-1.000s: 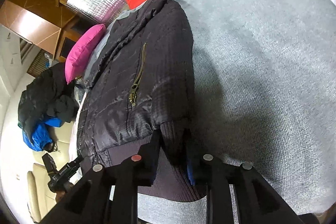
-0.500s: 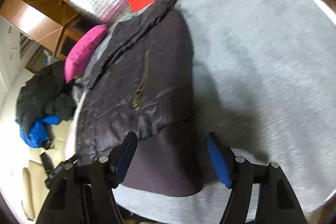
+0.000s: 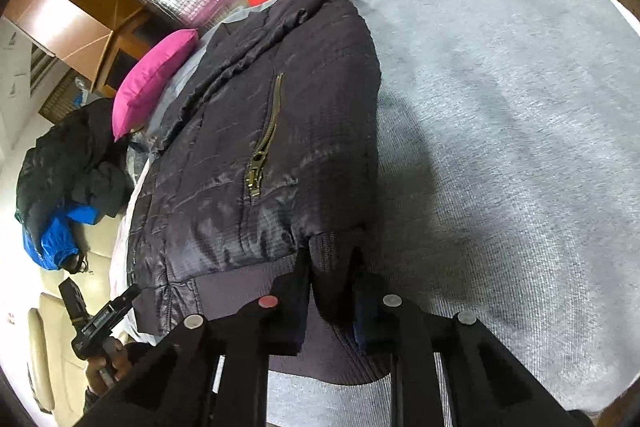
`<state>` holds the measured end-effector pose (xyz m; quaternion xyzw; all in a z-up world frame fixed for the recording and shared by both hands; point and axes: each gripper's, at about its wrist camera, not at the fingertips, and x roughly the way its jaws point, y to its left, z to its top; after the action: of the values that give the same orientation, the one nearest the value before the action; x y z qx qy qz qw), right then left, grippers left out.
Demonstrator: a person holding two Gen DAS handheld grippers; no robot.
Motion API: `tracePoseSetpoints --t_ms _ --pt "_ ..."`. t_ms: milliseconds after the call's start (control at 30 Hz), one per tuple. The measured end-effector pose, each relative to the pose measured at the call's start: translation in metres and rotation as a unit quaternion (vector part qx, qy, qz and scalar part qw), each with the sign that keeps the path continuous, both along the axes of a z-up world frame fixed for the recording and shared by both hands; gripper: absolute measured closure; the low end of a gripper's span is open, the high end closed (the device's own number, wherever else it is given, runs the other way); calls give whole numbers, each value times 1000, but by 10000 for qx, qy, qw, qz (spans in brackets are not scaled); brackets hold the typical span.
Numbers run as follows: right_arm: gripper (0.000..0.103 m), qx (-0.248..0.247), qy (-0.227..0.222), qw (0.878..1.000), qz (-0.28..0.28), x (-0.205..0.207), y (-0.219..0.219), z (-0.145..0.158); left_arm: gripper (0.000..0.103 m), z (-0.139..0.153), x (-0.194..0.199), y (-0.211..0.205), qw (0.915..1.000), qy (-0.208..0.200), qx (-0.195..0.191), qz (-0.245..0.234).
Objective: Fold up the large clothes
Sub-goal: 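Close both grippers on the ribbed hem of the folded jacket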
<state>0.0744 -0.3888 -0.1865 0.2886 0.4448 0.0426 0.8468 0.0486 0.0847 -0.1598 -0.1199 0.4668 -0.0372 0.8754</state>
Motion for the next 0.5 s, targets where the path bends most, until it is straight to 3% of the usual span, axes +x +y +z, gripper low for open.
tracePoseSetpoints --t_ms 67,267,400,500 --pt "71 31 -59 10000 28 0 -1 -2 28 -1 0 1 10000 0 -20 -4" --pt "71 265 48 9996 16 3 -6 -5 27 -3 3 -1 10000 -4 78 -19" --pt "82 178 148 9997 41 4 -8 -5 30 -3 3 -3 9999 1 121 -29" --pt "85 167 161 9997 49 3 -6 -6 39 -2 4 -7 9998 -38 174 -94"
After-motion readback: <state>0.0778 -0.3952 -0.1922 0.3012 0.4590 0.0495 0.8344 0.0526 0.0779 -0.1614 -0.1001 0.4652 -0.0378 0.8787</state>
